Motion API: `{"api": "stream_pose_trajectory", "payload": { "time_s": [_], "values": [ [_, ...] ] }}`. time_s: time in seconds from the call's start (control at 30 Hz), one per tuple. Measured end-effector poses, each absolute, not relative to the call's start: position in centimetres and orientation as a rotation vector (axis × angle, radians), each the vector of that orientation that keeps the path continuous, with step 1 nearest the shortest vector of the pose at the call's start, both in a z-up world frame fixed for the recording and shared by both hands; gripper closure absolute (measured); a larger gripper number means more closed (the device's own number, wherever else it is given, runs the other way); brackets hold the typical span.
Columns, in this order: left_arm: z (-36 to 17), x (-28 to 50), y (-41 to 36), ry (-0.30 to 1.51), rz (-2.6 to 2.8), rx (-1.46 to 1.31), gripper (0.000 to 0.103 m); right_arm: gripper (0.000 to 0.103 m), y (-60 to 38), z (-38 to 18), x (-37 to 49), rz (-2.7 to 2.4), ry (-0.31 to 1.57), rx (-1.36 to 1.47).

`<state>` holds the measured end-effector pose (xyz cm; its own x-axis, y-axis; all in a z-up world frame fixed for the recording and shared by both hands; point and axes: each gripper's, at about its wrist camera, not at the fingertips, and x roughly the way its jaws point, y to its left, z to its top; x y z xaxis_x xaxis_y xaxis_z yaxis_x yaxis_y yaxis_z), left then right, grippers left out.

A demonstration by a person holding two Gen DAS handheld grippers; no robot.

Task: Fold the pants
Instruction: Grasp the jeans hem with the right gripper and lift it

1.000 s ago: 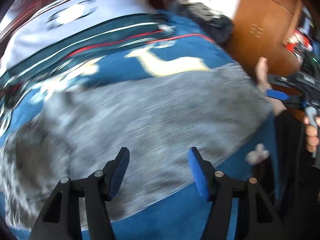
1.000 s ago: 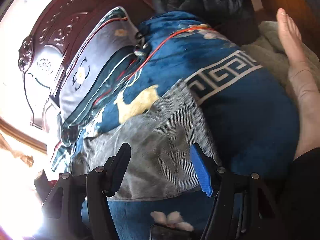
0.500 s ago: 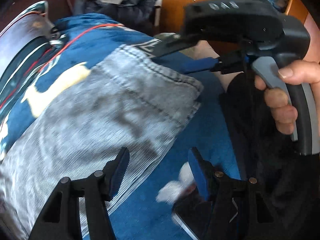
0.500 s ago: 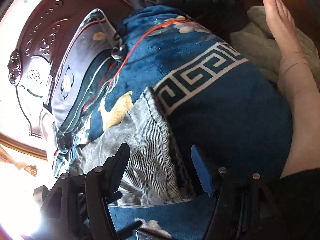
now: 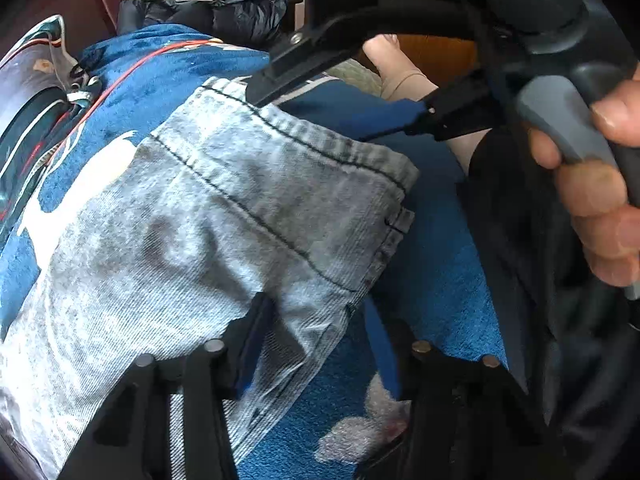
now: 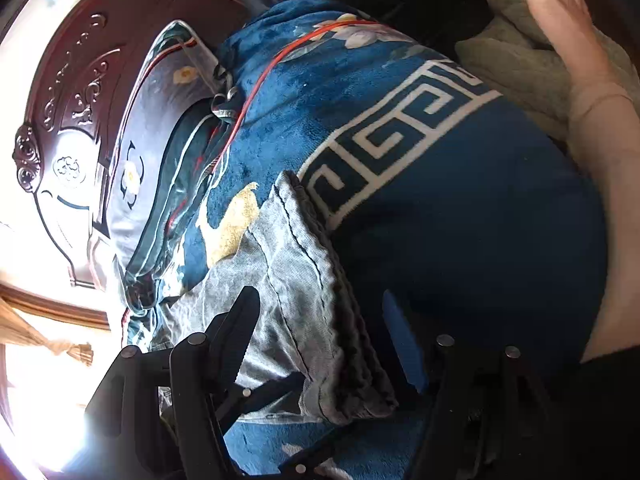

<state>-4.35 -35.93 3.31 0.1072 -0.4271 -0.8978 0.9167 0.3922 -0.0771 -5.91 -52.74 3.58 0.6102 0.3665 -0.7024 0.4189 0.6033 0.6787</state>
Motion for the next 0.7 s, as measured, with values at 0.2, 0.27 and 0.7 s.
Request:
{"api": "stream_pose_trajectory", "payload": {
  "time_s": [0.2,0.27,0.7],
  "values": [
    [3.7,-3.1,-33.3,1.107,-1.104,0.423,0.078,0.04,-53.0,1.8,-4.2,0.015,0.966,1.018],
    [3.5,-2.4,-32.5,1.143,-1.112,0.347,0.078,0.04,-53.5,0.7,-4.0,0.045,0.964,1.08],
    [4.2,-3.9,-33.1,1.094,-1.104,0.376,0.05,0.088,-52.4,1.1,-4.2,0.083,0.967,1.071]
  ]
}}
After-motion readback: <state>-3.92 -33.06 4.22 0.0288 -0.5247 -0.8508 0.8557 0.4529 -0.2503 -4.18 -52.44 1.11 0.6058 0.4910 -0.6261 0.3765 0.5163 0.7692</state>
